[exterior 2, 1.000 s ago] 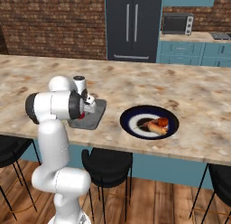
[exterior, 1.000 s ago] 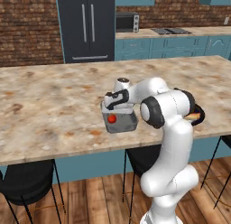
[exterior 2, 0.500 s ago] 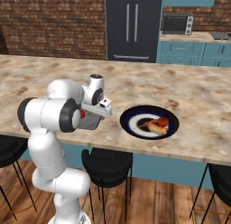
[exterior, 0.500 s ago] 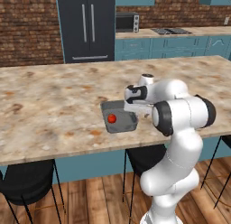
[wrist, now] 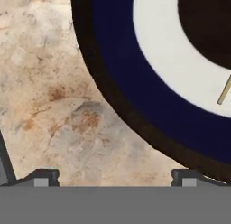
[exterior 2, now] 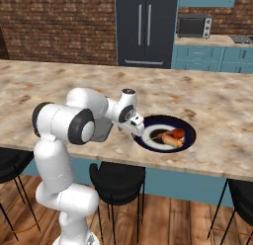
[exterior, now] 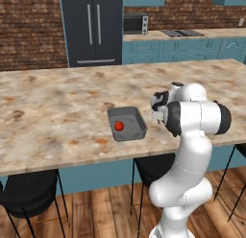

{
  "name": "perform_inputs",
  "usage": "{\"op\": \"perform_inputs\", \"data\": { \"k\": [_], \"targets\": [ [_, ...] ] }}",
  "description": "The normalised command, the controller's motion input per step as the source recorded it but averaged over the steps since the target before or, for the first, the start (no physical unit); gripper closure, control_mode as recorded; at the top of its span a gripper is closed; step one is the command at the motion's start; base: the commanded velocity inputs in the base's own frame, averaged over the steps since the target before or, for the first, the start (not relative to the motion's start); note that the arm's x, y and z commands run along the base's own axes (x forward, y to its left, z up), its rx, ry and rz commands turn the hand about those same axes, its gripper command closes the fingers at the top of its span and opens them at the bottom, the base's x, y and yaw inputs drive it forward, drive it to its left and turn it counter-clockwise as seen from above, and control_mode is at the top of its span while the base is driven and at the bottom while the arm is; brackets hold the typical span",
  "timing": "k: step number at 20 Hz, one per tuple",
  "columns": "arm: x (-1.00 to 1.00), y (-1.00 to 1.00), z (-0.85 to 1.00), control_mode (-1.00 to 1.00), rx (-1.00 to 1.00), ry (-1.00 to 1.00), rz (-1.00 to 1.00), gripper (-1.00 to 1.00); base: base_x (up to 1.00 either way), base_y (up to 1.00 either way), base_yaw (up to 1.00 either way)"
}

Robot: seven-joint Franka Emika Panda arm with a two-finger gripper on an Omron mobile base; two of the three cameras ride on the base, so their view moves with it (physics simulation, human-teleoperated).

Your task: Place one cooked food and one vegetable from the large plate to each tupperware container.

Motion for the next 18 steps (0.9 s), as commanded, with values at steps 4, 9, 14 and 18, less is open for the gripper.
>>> {"op": "perform_inputs", "data": {
  "k": [4, 9, 14, 18],
  "targets": [
    [0.33, -0.99, -0.15, -1.00, 0.00, 0.00, -0.02, -1.00, 0.00, 0.00, 0.00],
    [0.43, -0.76, -0.16, -1.00, 0.00, -0.02, 0.00, -1.00, 0.00, 0.00, 0.00],
    [0.27, -0.51, -0.23, -1.00, 0.00, -0.06, 0.00, -1.00, 0.00, 0.00, 0.00],
    [0.09, -0.24, -0.40, -1.00, -0.01, -0.09, -0.03, -1.00, 0.00, 0.00, 0.00]
  ]
}}
